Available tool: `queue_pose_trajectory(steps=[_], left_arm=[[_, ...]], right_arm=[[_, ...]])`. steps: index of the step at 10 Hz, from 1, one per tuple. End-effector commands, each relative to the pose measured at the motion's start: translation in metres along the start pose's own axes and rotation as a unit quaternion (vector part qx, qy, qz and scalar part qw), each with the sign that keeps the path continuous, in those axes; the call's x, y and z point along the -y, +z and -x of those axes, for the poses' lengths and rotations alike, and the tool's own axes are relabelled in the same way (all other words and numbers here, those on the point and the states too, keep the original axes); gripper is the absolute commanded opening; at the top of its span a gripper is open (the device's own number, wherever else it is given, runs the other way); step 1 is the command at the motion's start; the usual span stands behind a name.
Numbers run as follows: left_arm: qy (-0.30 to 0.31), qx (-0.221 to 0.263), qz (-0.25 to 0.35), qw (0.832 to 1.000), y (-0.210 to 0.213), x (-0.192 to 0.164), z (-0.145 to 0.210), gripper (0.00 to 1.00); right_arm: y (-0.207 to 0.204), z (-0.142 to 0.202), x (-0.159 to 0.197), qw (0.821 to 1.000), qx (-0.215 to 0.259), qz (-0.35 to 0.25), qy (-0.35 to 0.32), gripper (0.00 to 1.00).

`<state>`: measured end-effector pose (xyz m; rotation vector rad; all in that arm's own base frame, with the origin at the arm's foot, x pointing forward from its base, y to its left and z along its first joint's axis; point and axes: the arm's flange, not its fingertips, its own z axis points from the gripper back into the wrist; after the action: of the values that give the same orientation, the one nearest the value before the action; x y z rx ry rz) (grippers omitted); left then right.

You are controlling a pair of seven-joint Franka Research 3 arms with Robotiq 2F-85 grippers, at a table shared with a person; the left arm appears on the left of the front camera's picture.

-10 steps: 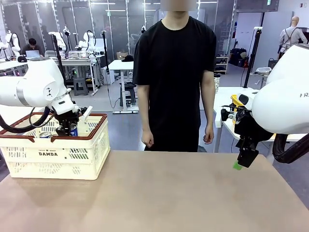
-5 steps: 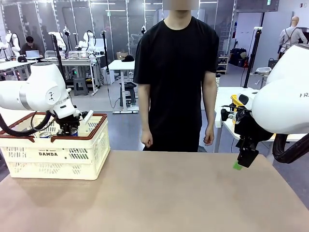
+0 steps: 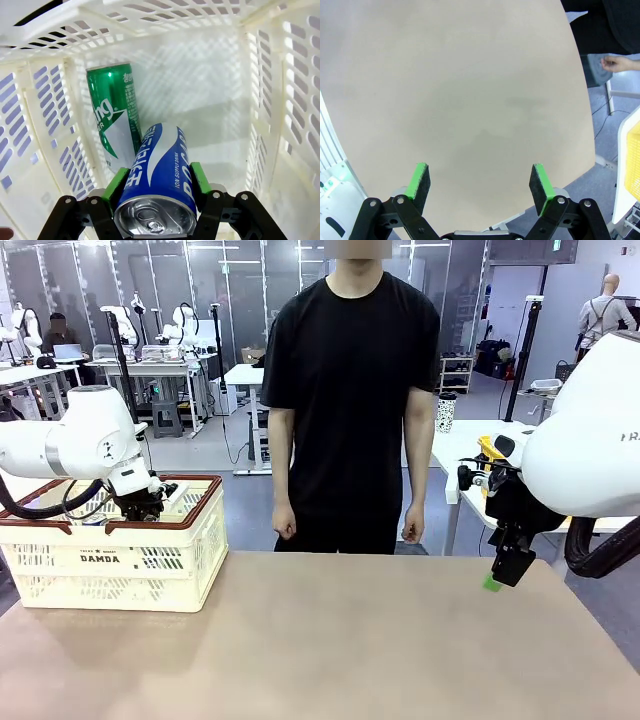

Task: Place the drinks into the Shopping basket.
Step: Pick up one drink and place it into the Shopping basket.

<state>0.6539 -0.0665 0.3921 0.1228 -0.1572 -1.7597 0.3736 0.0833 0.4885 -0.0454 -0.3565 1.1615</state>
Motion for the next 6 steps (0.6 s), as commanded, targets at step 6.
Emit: queue_pose_trajectory(steps=[6], left_arm=[[-0.022, 0.03, 0.021, 0.999, -0.012, 0.0, 0.009, 0.6]], right_arm=[[0.0, 0.0, 0.0, 1.0, -0.004, 0.002, -0.001, 1.0]])
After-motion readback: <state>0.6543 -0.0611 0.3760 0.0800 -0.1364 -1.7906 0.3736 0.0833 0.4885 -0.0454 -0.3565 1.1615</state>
